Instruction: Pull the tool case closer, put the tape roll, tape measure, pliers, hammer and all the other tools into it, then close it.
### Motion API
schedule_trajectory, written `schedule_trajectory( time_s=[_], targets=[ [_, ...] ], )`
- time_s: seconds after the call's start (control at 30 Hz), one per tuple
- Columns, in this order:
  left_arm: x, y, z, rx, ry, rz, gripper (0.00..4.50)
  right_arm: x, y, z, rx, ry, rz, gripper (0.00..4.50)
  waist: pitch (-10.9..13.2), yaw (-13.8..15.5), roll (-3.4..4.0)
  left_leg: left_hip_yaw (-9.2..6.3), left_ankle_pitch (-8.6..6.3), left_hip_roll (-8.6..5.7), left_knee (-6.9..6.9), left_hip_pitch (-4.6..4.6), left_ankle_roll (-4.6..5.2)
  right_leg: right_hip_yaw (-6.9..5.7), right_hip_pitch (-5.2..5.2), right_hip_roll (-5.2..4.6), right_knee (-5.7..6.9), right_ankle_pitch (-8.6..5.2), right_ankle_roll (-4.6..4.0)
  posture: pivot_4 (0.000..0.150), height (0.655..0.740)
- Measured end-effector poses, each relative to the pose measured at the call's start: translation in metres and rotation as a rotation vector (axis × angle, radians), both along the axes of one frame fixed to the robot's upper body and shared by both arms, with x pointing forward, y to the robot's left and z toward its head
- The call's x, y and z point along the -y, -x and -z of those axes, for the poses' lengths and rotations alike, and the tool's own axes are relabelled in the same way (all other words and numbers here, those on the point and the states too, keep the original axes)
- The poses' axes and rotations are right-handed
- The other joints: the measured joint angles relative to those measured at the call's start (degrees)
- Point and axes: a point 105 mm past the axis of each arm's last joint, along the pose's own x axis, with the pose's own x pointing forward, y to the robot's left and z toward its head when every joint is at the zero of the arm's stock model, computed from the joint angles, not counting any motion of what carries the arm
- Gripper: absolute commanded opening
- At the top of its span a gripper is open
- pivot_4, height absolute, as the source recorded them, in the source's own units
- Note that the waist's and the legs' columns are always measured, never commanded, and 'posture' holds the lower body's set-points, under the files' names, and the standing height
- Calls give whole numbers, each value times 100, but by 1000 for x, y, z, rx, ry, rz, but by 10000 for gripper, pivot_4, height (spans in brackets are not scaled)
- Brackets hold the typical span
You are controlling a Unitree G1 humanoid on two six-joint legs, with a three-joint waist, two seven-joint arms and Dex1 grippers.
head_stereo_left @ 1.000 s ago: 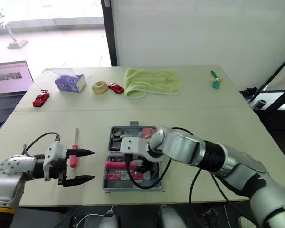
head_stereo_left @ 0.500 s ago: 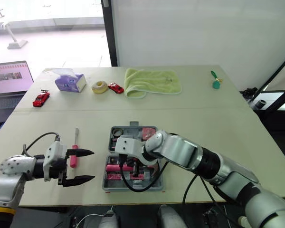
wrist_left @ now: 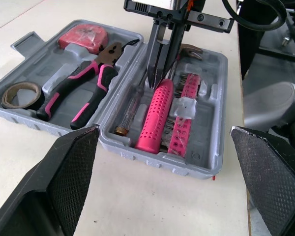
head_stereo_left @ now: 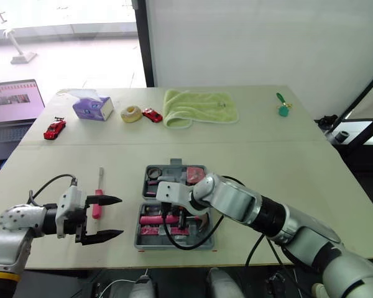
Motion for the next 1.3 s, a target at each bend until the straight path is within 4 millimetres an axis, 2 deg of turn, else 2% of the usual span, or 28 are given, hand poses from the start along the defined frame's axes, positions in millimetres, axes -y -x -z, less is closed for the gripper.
schedule_trajectory(
  time_s=[0.17,0.23,0.33,0.43,0.57,0.83,1.1,1.23,1.3],
  targets=[
    [-1,-1,0,2,0,-4,45000,-2,-2,2,5,-51,17,439,-1,1,0,-1,0,0,0,1,0,-1,1,0,0,0,0,1500,7400],
    [-1,-1,0,3,-1,-5,45000,-9,-2,-1,0,-150,16,439,-1,2,-1,-1,0,0,0,0,0,-1,1,1,0,0,0,1500,7400],
    [-1,-2,0,4,0,-5,45000,-17,9,-23,-11,-432,-37,439,-1,9,-1,-2,0,0,-2,-1,-1,-3,4,-1,-2,0,1,1500,7400],
    [0,-3,-1,9,0,-3,45000,-8,14,-26,9,-491,-64,439,-2,9,-3,-2,6,0,0,2,-10,-3,8,-1,-2,1,1,1500,7400],
    [-2,-2,1,1,-3,-8,45000,14,16,-2,-29,-442,-8,439,-2,2,-3,-2,7,0,0,3,-13,-3,9,1,-1,0,1,1500,7400],
    [0,-3,1,4,6,-8,45000,8,12,7,-18,-440,-3,439,-2,9,-3,-4,9,1,-2,4,-16,-2,9,3,0,0,0,1500,7400],
    [0,-3,2,4,7,-12,45000,15,8,17,2,-402,-3,439,-2,12,-4,-5,10,1,-1,8,-17,-2,15,3,1,0,0,1500,7400],
    [0,-4,1,5,7,-20,45000,19,11,23,13,-384,-21,439,-5,32,-5,-5,10,-1,-1,23,-17,-3,39,0,-5,0,1,1500,7400],
    [0,-4,2,6,7,-22,45000,20,10,26,16,-370,-20,439,-6,37,-5,-4,9,-2,-9,68,-17,-4,89,-1,-21,-2,1,1500,7400]
  ],
)
